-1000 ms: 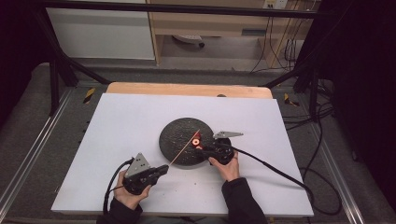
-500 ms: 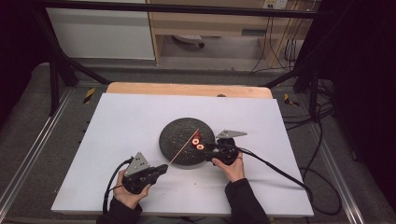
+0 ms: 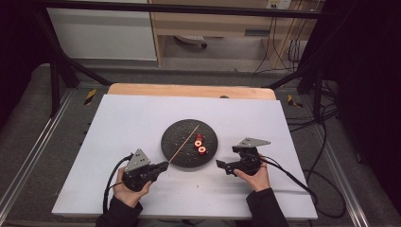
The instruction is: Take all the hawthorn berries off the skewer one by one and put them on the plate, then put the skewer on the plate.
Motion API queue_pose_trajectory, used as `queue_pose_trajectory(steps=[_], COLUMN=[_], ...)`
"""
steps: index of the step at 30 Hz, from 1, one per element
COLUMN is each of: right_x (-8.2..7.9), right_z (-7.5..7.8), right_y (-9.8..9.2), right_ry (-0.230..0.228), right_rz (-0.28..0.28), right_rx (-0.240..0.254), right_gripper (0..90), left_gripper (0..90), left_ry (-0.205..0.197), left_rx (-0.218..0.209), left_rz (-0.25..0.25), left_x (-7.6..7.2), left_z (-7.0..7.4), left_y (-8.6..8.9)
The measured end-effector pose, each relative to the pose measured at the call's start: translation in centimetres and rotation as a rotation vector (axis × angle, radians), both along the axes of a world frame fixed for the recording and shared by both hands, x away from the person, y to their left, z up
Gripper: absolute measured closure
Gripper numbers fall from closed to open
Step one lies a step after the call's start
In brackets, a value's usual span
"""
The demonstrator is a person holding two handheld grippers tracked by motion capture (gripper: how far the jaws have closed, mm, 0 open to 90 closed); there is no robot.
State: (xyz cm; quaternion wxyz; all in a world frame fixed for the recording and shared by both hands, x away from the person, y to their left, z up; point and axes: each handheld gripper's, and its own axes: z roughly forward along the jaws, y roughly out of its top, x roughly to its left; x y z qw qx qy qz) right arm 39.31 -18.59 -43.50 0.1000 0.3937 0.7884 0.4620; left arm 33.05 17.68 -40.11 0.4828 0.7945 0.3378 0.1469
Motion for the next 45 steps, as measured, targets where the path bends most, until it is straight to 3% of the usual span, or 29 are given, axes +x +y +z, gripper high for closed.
queue_pose_trajectory(steps=[10, 27, 37, 45], right_x=[-1.6, -2.8, -3.0, -3.0], right_z=[-1.0, -1.4, -1.6, -1.8], right_y=[-3.2, -5.5, -6.0, -6.1], right_ry=[0.012, 0.002, -0.004, 0.000], right_rz=[-0.012, -0.032, -0.016, -0.008], right_rx=[-0.011, 0.003, 0.005, 0.015], right_gripper=[0.9, 0.6, 0.7, 0.8], left_gripper=[88.1, 88.2, 88.2, 88.1], left_ry=[0.019, 0.052, 0.076, 0.104], left_rx=[0.022, 0.078, 0.104, 0.176], left_rz=[0.026, 0.065, 0.105, 0.133], left_x=[2.2, 5.8, 7.8, 9.0], left_z=[0.8, 0.9, 0.1, -1.4], left_y=[-0.8, -3.5, -4.7, -5.7])
